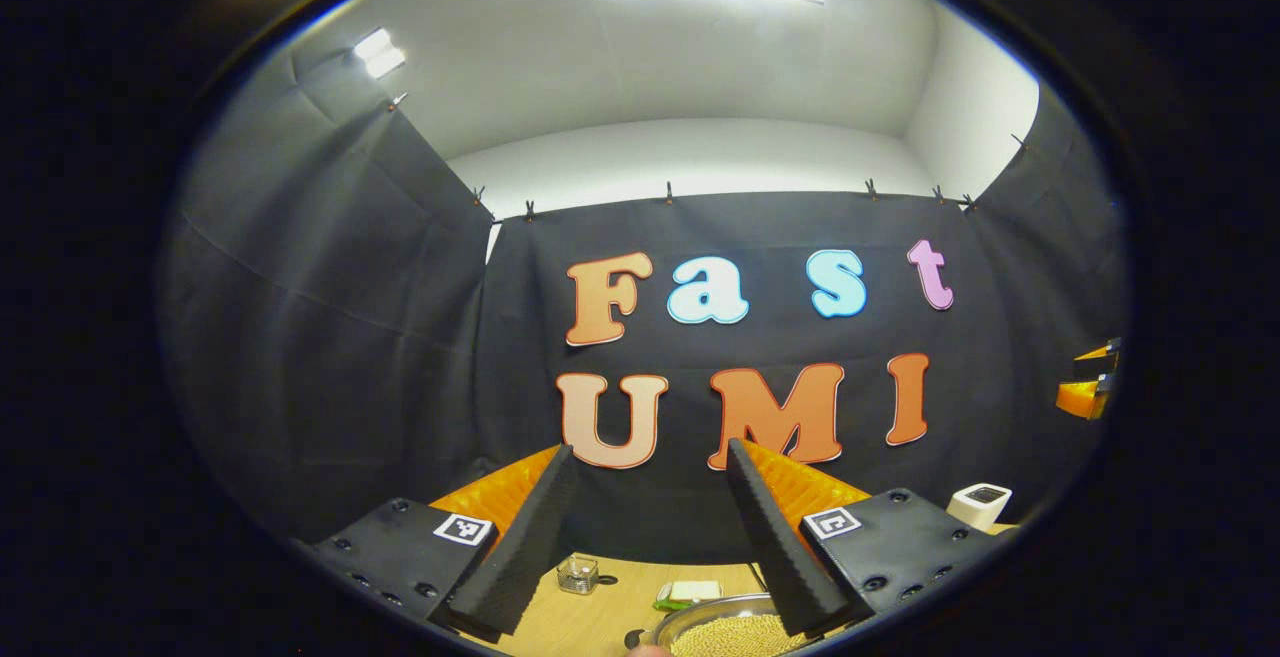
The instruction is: First push the handle of the pot to place it horizontally, then grasp the pot with both hands and set it on the induction cooktop.
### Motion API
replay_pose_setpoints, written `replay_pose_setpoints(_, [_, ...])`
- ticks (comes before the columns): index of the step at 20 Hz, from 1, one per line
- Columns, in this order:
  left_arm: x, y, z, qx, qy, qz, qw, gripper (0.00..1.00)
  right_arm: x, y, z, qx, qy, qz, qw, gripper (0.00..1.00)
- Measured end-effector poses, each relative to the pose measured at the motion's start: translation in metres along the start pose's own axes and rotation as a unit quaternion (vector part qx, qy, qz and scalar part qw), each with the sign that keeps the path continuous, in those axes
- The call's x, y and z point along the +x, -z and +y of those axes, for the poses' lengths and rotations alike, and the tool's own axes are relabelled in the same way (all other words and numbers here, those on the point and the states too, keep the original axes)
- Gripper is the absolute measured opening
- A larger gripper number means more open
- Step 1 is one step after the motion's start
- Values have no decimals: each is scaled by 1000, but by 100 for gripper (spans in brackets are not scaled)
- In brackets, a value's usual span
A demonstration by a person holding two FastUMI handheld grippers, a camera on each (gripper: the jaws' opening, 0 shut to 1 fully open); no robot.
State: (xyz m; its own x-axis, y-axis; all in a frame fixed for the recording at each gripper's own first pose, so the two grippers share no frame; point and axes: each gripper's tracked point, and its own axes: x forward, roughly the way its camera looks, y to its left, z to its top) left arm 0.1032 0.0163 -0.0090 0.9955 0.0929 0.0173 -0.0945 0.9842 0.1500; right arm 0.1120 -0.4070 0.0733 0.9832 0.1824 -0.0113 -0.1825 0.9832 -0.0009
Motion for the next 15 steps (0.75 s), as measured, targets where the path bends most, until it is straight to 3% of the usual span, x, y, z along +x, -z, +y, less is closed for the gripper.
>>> replay_pose_setpoints(8, [-3, -2, 4, -17, -7, 2, 1000, 100, 2, 0, -10, 4, 31, -6, 999, 95])
replay_pose_setpoints(12, [4, 12, 7, -13, -20, 16, 1000, 92, 4, 10, -16, 0, 48, 13, 999, 95])
replay_pose_setpoints(15, [1, 8, 7, -16, -19, 16, 1000, 95, 5, 10, -16, 1, 47, 16, 999, 95])
